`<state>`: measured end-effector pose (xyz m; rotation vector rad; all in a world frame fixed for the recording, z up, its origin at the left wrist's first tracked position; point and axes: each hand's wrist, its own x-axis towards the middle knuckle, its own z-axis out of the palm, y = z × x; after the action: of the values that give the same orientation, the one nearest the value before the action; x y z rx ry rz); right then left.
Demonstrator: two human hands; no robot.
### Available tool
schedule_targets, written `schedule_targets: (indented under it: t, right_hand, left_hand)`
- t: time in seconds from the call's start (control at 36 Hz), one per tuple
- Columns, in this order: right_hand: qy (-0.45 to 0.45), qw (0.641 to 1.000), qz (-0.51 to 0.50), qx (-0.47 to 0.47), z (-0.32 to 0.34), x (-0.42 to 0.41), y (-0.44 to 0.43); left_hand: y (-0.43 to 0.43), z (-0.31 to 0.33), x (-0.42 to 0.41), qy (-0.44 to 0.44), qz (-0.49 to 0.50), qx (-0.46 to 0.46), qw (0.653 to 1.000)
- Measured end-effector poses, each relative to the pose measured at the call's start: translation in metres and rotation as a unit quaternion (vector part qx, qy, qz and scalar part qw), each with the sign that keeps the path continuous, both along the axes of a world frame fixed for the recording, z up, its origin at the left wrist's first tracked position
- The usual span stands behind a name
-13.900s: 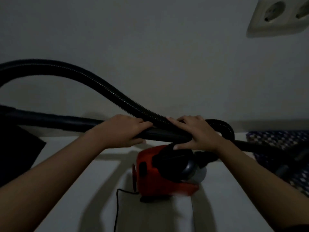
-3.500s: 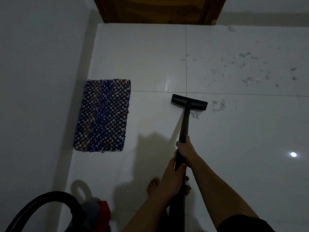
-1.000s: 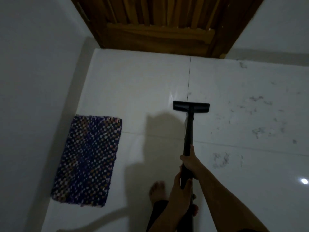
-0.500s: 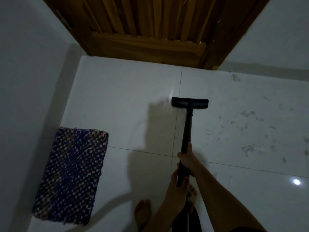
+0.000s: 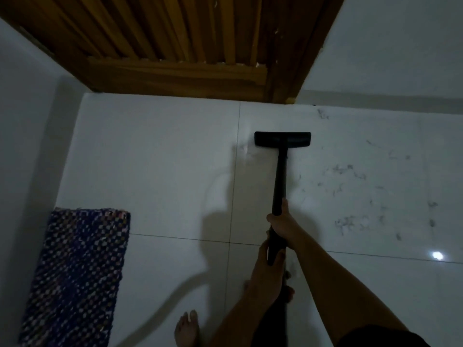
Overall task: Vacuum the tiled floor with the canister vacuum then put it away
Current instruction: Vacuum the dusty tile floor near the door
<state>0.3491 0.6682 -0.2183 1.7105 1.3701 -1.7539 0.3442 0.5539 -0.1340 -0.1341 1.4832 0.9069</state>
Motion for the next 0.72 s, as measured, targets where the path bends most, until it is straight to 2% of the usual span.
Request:
schedule_targets:
  t: [0.44, 0.72]
  right_hand:
    - [-0.012, 0.998, -0.038, 0.053, -0.014, 0.017, 0.076]
    - [-0.011, 0.996, -0.036, 0.084, -0.02, 0.012, 0.104]
  left_hand:
    - [0.075, -0.021, 0.013, 0.007, -0.04, 0.029, 0.999]
    - [0.103, -0.027, 0.004, -0.015, -0.006, 0.046, 0.999]
